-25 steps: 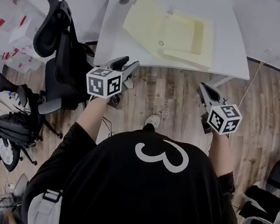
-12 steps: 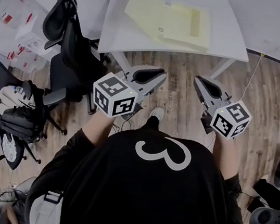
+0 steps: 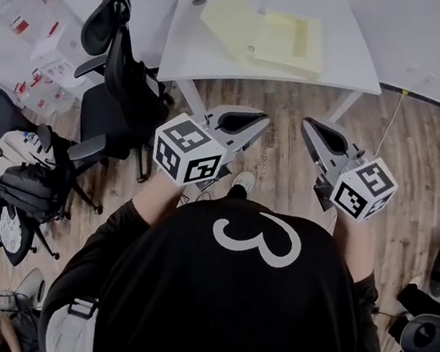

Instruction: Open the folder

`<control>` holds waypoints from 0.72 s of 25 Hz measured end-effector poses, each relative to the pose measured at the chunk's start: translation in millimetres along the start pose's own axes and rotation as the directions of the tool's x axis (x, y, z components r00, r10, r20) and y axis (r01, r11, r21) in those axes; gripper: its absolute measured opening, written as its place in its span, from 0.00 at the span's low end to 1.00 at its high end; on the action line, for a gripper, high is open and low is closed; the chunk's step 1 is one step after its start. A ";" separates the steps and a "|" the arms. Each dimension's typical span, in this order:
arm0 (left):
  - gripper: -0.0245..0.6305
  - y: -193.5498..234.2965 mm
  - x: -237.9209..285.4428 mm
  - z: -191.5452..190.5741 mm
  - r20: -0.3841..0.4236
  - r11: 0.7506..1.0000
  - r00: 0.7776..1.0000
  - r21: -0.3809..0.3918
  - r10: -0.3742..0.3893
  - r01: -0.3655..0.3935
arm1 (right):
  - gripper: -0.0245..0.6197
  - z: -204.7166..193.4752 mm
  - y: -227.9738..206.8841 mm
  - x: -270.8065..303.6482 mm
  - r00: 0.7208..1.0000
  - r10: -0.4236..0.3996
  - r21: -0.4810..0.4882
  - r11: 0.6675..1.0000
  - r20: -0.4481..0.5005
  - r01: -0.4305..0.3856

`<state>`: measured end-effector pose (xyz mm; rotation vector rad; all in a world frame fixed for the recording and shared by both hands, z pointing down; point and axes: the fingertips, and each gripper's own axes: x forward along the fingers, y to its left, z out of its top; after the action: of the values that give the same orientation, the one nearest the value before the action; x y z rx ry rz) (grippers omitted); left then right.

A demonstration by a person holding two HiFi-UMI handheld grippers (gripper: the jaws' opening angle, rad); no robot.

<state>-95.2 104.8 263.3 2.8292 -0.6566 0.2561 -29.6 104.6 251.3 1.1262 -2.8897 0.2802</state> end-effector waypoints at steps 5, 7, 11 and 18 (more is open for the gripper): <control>0.07 -15.8 -5.7 10.6 0.021 0.999 1.000 0.044 0.001 -0.002 | 0.07 6.5 10.8 -6.1 1.000 0.006 -0.040 0.999 -0.004 -0.006; 0.07 -18.7 -7.7 13.9 0.031 0.999 0.999 0.052 0.005 -0.006 | 0.07 8.4 13.6 -7.7 1.000 0.008 -0.042 0.999 0.001 -0.008; 0.07 -22.0 -9.4 17.5 0.036 0.997 0.999 0.071 0.018 -0.021 | 0.07 10.4 17.2 -10.2 1.000 0.016 -0.055 0.998 0.002 -0.016; 0.07 -23.4 -11.1 27.1 0.039 0.991 0.998 0.122 0.045 -0.049 | 0.07 17.4 17.6 -12.8 1.000 0.015 -0.103 0.995 -0.001 -0.015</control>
<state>-91.3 122.9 230.7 2.9443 -0.7403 0.2629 -31.4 122.8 230.2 1.0877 -2.8762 0.1301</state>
